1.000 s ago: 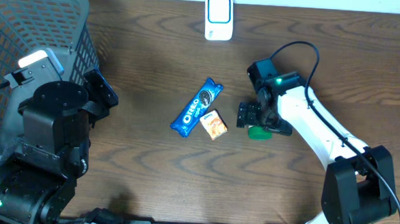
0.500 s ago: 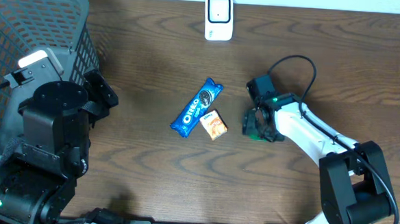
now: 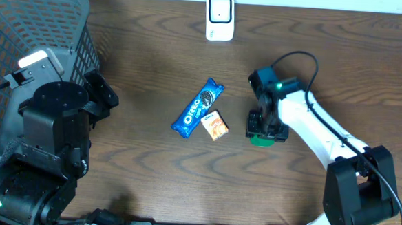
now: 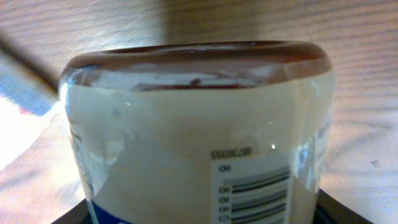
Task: Scan the item barcode
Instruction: 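Return the right gripper to the green-lidded jar and grasp it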
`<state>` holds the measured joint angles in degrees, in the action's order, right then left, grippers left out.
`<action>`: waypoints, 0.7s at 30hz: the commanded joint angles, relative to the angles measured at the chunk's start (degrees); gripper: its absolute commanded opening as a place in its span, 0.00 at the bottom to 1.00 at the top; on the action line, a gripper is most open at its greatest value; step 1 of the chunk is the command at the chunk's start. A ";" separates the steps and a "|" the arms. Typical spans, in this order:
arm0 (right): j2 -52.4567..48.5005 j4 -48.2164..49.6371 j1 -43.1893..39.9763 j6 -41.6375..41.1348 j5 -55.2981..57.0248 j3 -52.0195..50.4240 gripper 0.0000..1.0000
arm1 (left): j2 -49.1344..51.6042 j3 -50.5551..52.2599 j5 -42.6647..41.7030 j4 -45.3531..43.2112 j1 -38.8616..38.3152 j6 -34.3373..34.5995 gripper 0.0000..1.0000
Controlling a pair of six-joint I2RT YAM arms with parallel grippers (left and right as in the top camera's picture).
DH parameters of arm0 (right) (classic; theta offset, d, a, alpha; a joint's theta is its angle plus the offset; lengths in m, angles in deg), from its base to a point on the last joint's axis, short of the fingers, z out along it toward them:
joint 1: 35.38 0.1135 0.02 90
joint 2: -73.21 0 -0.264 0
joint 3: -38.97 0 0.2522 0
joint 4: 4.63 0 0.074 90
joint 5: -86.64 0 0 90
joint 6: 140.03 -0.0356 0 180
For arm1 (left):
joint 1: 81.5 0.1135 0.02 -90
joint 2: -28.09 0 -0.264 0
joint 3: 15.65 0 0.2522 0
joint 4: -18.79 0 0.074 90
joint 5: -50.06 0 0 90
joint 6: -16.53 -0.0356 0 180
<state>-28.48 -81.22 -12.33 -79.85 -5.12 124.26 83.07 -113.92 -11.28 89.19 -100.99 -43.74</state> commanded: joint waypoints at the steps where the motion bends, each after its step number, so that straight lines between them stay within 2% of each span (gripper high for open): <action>1: 0.22 -6.36 0.63 5.01 -4.48 6.16 0.40 | 0.00 -0.20 0.74 0.13 0.24 -0.79 0.91; 3: 0.22 -9.88 0.63 6.91 -6.62 8.02 0.45 | 0.00 -0.20 0.74 0.13 0.24 -0.79 0.91; 7: 0.15 -15.10 0.63 7.65 -11.78 8.31 0.45 | 0.00 -0.20 0.74 0.13 0.24 -0.79 0.91; 13: 0.13 -23.78 0.63 9.64 -12.33 8.26 0.45 | 0.00 -0.20 0.72 0.13 0.24 -0.79 0.91; 21: 0.11 -27.74 0.68 12.37 -12.33 8.24 0.47 | 0.00 -0.20 0.74 0.13 0.24 -0.79 0.92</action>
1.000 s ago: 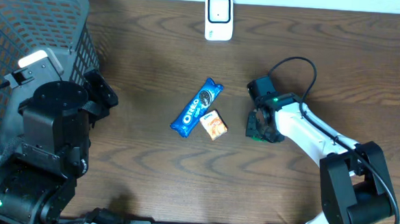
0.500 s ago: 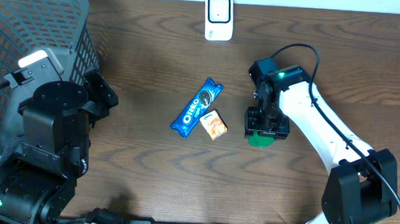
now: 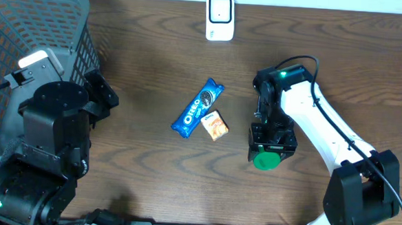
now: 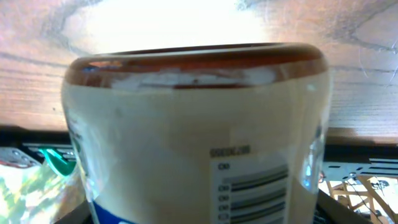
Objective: Scan the item barcode
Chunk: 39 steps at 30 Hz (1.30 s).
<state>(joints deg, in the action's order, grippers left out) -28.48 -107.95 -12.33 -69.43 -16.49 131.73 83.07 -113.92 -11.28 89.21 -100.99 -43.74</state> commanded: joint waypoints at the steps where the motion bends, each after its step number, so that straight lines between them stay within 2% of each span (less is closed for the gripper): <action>1: 0.11 -1.55 0.68 1.95 -0.98 0.74 0.47 | 0.00 -0.20 0.72 0.11 0.24 -0.81 0.91; 10: 0.09 -7.58 0.68 6.43 -5.20 -0.26 0.50 | 0.00 -0.20 0.72 0.11 0.24 -0.79 0.91; 19: -1.73 -4.22 0.59 6.99 -5.46 -8.59 0.52 | 0.00 -0.20 0.74 0.11 0.24 -0.79 0.91; 26: -8.00 -5.18 0.74 11.41 -9.07 -9.44 0.52 | 0.00 -0.20 0.74 0.11 0.24 -0.79 0.91; 32: -12.20 -4.55 0.52 13.49 -8.85 -9.44 0.64 | 0.00 -0.20 0.72 0.11 0.24 -0.79 0.91; 37: -13.42 0.85 0.52 14.34 -8.79 -9.40 0.77 | 0.00 -0.20 0.72 0.11 0.24 -0.81 0.91; 39: -13.42 2.80 0.52 14.29 -8.15 -8.96 0.77 | 0.00 -0.20 0.74 0.11 0.24 -0.79 0.92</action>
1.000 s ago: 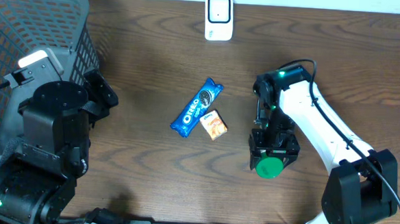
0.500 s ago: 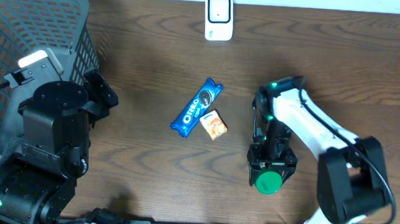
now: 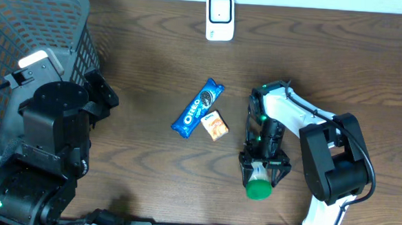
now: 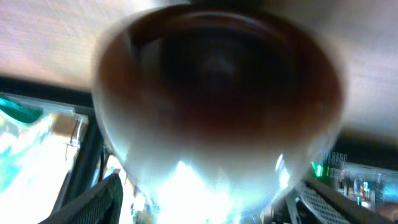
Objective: Scan the item barcode
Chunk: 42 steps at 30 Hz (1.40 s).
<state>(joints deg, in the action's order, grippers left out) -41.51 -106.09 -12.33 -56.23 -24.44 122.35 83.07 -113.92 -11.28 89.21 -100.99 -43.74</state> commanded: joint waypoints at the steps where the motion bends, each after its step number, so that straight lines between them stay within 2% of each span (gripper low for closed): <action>1: -0.39 1.25 0.52 1.11 0.17 1.01 0.77 | 0.00 -0.20 0.74 0.11 0.24 -0.79 0.91; 8: -0.39 -0.46 0.52 1.11 2.29 8.59 0.80 | 0.00 -0.20 0.74 0.11 0.24 -0.79 0.91; 12: -0.37 -1.90 0.63 0.98 3.04 12.33 0.86 | 0.00 -0.20 0.74 0.11 0.24 -0.79 0.91; 16: -0.35 -3.54 0.63 -1.70 7.02 15.63 0.99 | 0.00 -0.20 0.74 0.11 0.24 -0.79 0.91; 22: 1.40 -5.46 0.61 -6.64 10.54 23.45 0.99 | 0.00 -0.20 0.74 0.11 0.24 -0.81 0.91; 26: 7.65 -1.84 0.59 -10.64 11.65 26.77 0.99 | -0.02 -0.20 0.74 0.11 0.24 -0.79 0.91; 30: 17.11 5.53 0.96 -16.04 18.10 26.62 0.99 | 0.00 -0.20 0.74 0.11 0.24 -0.81 0.91; 34: 25.07 6.51 1.27 -24.06 25.05 23.67 0.99 | 0.00 -0.20 0.74 0.11 0.24 -0.79 0.91; 42: 39.36 7.26 10.03 -34.77 25.29 4.72 0.99 | 0.00 -0.20 0.74 0.11 0.24 -0.79 0.91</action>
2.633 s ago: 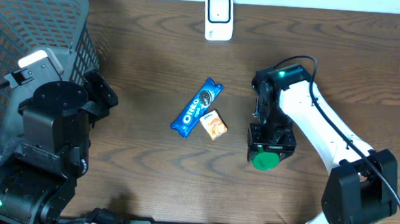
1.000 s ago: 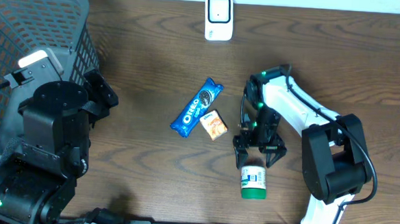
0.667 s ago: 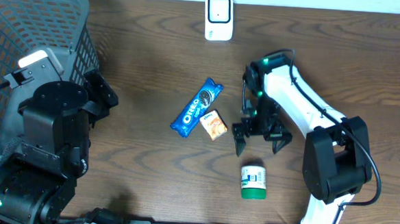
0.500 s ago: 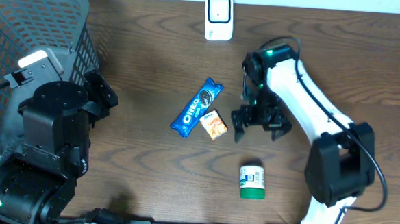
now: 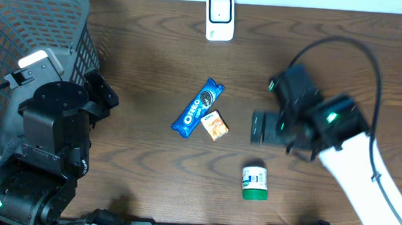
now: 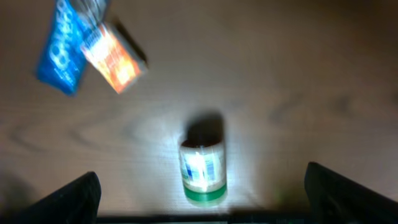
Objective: Scan the item barcode
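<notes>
A small white-labelled jar with a green lid point(image 5: 255, 183) lies on its side on the brown table, lid toward the front edge. In the right wrist view the jar point(image 6: 202, 171) sits brightly lit and blurred between and beyond my fingers. My right gripper point(image 5: 259, 128) is open and empty, above the table behind the jar; in its own view the right gripper point(image 6: 202, 190) has dark fingertips point(image 6: 74, 198) spread wide. The white scanner point(image 5: 220, 18) stands at the far edge. My left gripper point(image 5: 100, 92) rests at the left by the basket.
A blue Oreo pack point(image 5: 198, 109) and a small orange box point(image 5: 216, 125) lie mid-table, left of my right gripper. A dark mesh basket point(image 5: 26, 27) fills the far left corner. The left arm's black body point(image 5: 47, 146) occupies the front left.
My right gripper was shut on the jar near the front edge. Now the jar lies on the table and the gripper is open, farther back and higher.
At first my right gripper held the jar just right of the snacks, barcode label facing the wrist camera. Then it held the jar nearer the front, then close to the front edge with the jar's base toward the camera. Now the jar lies released there.
</notes>
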`<state>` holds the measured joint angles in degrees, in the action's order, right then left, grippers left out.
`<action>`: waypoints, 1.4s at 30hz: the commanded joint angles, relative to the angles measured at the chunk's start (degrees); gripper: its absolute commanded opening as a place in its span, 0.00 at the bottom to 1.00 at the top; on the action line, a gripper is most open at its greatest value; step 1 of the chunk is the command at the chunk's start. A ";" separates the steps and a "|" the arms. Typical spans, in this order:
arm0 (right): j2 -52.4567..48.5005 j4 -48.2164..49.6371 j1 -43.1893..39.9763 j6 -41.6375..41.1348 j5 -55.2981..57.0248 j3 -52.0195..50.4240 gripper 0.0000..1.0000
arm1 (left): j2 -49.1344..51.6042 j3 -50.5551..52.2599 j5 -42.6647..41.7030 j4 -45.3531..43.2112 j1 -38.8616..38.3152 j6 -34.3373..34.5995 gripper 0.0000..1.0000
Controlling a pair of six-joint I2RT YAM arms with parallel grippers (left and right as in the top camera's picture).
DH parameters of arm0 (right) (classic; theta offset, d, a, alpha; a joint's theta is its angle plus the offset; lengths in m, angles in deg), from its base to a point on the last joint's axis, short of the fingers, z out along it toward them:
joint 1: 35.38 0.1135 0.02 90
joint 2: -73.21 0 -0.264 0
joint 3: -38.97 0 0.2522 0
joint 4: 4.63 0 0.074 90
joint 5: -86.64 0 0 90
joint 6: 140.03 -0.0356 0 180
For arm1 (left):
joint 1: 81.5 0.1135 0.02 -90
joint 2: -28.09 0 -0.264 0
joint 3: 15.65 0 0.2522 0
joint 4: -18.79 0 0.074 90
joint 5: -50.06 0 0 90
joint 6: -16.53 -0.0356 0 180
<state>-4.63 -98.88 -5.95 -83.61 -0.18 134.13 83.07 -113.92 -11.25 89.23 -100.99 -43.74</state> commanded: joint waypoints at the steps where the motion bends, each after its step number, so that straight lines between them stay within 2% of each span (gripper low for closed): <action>1: 3.50 0.24 4.90 -9.29 0.37 -9.86 0.99 | -0.02 -0.20 0.72 0.09 0.24 -0.79 0.91; 6: 6.32 5.22 11.72 -16.48 -0.52 -22.32 0.99 | 0.00 -0.20 0.72 0.09 0.24 -0.79 0.91; 16: 6.38 19.08 26.21 -32.54 5.68 -37.20 0.99 | 0.00 -0.20 0.72 0.09 0.24 -0.79 0.91; 20: 6.36 25.20 28.28 -33.94 7.34 -42.05 0.97 | 0.00 -0.20 0.72 0.09 0.24 -0.79 0.92; 26: 6.36 28.55 28.33 -34.58 9.84 -45.79 0.93 | 0.00 -0.20 0.72 0.09 0.24 -0.81 0.91; 32: 6.36 30.16 28.33 -34.58 8.74 -47.67 0.71 | 0.00 -0.20 0.70 0.09 0.24 -0.79 0.91; 42: 6.38 30.21 28.33 -34.56 8.04 -47.67 0.68 | 0.00 -0.20 0.70 0.09 0.24 -0.79 0.91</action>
<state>0.96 -68.65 21.92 -117.43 7.34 86.77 83.07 -113.92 -11.28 89.21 -100.99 -43.74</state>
